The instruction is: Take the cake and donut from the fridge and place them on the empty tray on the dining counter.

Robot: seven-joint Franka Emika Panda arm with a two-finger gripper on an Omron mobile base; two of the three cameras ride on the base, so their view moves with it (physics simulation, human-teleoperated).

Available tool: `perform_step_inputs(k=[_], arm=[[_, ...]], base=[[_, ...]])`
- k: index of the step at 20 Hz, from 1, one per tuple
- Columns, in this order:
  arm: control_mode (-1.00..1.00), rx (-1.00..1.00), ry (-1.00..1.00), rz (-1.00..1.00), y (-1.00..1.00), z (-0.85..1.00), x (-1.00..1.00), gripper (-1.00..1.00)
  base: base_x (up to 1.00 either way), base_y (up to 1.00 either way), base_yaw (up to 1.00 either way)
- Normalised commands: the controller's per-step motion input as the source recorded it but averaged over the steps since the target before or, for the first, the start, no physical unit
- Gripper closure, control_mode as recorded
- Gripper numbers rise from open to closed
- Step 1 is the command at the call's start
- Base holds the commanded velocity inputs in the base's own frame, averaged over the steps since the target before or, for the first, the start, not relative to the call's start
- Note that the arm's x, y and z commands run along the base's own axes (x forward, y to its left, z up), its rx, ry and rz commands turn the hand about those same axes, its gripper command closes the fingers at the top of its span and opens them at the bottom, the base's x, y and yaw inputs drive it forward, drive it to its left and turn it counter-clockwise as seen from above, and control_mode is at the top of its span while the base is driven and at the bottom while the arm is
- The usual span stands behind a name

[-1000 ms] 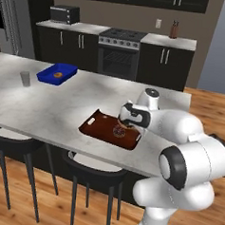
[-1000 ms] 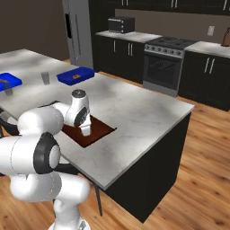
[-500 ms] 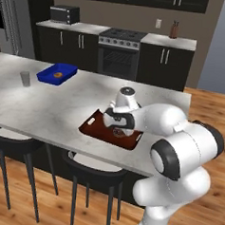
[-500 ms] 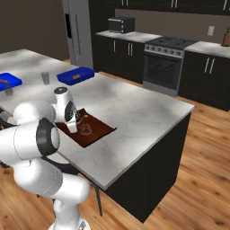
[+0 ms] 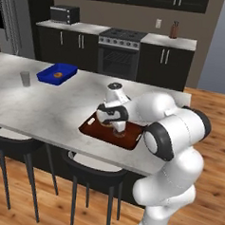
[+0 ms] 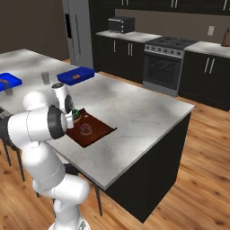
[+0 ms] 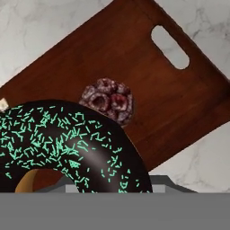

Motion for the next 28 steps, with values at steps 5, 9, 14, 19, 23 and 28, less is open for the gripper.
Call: perform_step_inputs(k=[5,9,14,19,23,28], arm=[[-1.0,0.0,0.19,-0.04,0.1,-0.26,0.17,1.0],[-1.0,0.0,0.17,-0.03,0.12,-0.36,0.1,1.0],[-1.0,0.0,0.04,-0.02,0.18,-0.22,0.24,1.0],[-1.0,0.0,0.0,0.0,0.04,-0.3,0.34,1.0],[-1.0,0.0,0.0,0.0,0.0,-0.36,0.33,1.0],[-1.0,0.0,0.0,0.0,0.0,-0.29,0.3,1.0]], base=[[0.0,0.0,0.0],[0.0,0.0,0.0],[0.0,0.0,0.0],[0.0,0.0,0.0],[0.0,0.0,0.0],[0.0,0.0,0.0]])
